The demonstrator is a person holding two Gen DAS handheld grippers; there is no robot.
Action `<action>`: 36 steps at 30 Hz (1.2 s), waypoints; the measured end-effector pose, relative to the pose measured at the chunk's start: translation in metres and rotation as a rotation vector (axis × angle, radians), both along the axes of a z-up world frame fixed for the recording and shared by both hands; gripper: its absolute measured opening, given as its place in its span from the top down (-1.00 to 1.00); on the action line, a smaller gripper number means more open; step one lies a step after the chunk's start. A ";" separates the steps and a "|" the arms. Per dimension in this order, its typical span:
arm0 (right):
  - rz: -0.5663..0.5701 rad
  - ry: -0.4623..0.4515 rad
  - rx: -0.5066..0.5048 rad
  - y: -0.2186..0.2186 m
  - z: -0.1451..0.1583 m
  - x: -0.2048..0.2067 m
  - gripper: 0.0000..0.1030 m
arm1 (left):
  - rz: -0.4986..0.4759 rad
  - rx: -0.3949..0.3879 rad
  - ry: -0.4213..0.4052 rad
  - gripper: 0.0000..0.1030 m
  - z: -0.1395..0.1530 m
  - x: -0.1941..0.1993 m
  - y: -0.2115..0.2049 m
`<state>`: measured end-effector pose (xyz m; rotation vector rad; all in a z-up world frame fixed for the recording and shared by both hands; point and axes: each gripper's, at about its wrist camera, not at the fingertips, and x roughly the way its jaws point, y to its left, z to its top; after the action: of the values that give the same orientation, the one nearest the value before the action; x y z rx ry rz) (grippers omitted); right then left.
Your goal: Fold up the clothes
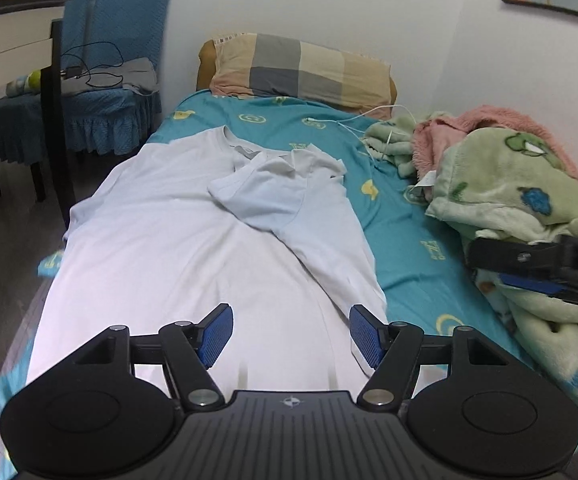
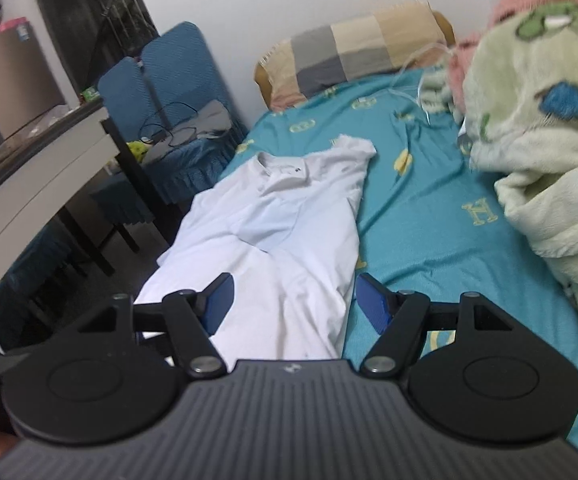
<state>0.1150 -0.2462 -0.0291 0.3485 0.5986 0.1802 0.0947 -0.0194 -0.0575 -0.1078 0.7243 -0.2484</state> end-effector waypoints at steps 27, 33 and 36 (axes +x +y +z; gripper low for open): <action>-0.266 -0.028 0.237 -0.115 -0.007 -0.052 -0.37 | -0.476 -0.047 0.183 0.02 -0.074 -0.024 -0.141; -0.264 0.011 0.228 -0.111 -0.014 -0.045 -0.37 | -0.409 -0.122 0.225 0.94 -0.070 -0.019 -0.115; -0.270 0.015 0.226 -0.111 -0.015 -0.045 -0.37 | -0.363 -0.383 0.294 0.94 -0.044 -0.017 -0.074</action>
<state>0.0700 -0.3577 -0.0436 0.6452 0.5415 -0.0156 0.0773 -0.0930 -0.1015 -0.3838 0.9819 -0.7294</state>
